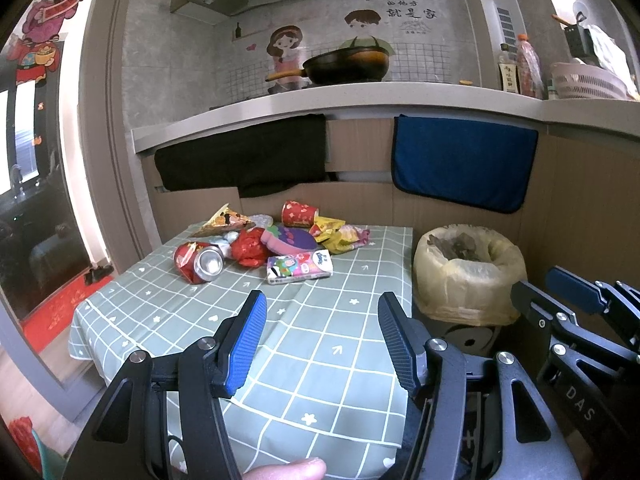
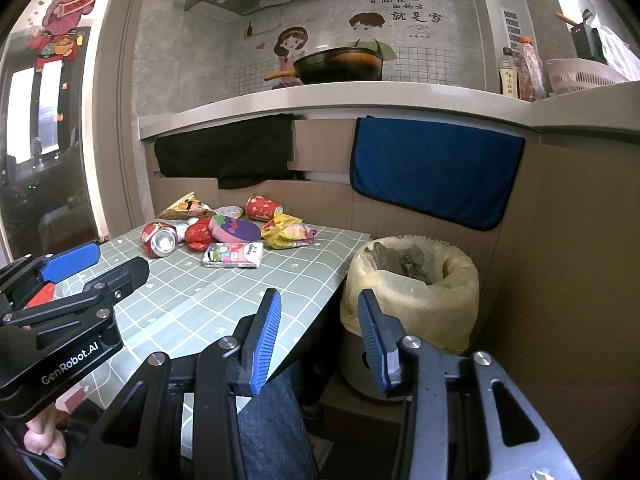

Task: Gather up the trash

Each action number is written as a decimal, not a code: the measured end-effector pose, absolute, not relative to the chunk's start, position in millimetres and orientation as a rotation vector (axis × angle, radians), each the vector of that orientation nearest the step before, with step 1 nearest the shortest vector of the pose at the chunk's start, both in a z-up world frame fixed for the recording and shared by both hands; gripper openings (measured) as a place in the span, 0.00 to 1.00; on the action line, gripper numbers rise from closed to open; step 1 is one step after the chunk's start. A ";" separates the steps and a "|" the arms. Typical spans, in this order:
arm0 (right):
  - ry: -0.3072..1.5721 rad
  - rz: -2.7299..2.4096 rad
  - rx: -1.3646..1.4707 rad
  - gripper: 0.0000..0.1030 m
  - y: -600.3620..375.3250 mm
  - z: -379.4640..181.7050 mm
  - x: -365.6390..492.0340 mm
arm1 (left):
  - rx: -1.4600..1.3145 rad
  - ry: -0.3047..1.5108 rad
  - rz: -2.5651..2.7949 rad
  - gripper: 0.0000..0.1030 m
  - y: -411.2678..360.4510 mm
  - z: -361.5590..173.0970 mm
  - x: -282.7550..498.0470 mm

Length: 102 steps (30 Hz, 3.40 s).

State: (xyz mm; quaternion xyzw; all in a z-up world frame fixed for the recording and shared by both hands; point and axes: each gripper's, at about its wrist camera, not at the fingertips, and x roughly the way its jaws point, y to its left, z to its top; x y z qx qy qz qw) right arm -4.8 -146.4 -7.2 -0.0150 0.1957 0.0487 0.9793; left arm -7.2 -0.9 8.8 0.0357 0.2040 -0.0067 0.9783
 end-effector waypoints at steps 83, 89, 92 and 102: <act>0.582 0.356 -0.062 0.37 -83.9 -49.2 261.5 | -0.121 0.606 0.014 0.51 175.7 -30.7 230.3; 0.687 0.545 -0.102 0.37 -22.4 -71.0 309.0 | -0.122 0.647 0.010 0.51 198.3 -47.5 237.9; 0.725 0.591 -0.134 0.37 1.8 -78.1 333.6 | -0.133 0.674 -0.008 0.51 203.5 -53.6 242.6; 0.866 0.705 -0.090 0.38 -6.4 -108.1 334.6 | -0.202 0.694 0.006 0.51 235.8 -59.6 266.0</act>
